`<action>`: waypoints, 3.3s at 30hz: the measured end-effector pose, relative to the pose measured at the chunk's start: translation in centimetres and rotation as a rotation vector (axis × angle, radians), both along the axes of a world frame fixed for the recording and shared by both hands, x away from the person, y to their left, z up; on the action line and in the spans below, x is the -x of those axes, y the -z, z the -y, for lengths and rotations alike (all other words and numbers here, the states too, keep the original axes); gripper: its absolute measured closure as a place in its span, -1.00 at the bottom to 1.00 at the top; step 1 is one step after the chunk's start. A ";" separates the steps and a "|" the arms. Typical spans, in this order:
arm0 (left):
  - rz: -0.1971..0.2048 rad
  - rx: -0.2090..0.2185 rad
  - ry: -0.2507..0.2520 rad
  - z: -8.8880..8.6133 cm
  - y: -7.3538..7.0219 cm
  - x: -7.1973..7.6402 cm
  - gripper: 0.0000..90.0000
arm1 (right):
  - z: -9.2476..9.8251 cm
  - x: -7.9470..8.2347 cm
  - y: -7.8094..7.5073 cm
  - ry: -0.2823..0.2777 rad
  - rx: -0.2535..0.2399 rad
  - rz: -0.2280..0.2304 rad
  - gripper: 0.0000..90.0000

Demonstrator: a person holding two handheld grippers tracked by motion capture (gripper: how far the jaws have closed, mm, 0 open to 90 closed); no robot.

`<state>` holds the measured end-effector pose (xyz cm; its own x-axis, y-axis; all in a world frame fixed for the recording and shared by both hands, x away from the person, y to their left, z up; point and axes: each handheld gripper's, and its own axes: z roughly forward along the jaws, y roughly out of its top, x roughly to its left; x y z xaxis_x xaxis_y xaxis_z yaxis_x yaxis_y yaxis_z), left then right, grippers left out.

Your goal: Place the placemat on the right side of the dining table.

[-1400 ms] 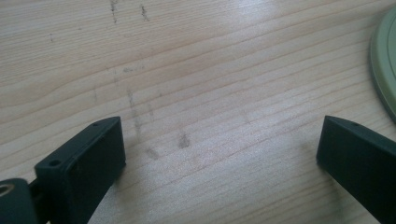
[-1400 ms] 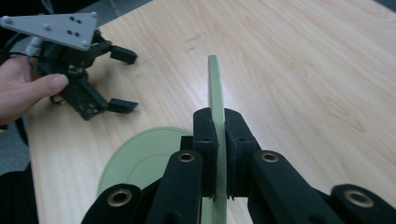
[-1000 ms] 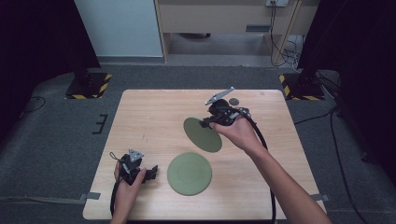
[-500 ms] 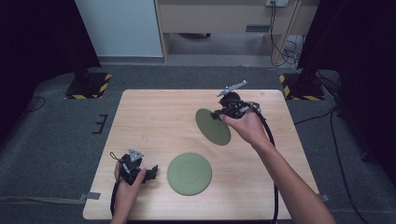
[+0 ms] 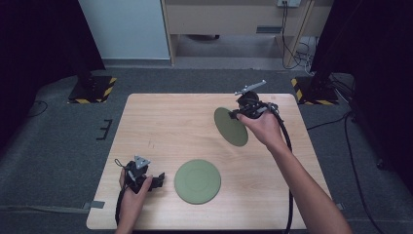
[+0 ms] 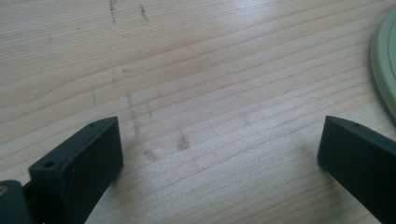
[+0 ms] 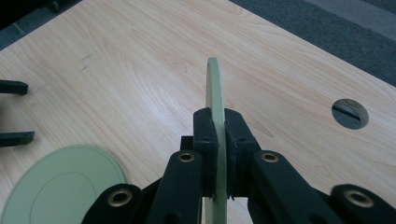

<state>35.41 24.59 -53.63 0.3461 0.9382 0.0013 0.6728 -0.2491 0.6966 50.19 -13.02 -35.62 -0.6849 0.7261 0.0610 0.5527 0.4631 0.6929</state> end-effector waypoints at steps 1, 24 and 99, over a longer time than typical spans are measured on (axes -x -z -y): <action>0.000 0.000 0.000 0.0 0.0 0.0 -1.00 | 0.1 -0.1 0.0 0.002 -0.002 0.003 0.91; 0.000 0.000 0.000 0.0 0.0 0.0 -1.00 | 2.2 -1.1 0.2 0.080 0.008 0.009 0.91; 0.000 0.000 0.001 0.0 0.0 -0.1 -1.00 | 10.3 -3.8 5.9 0.264 -0.001 -0.038 0.90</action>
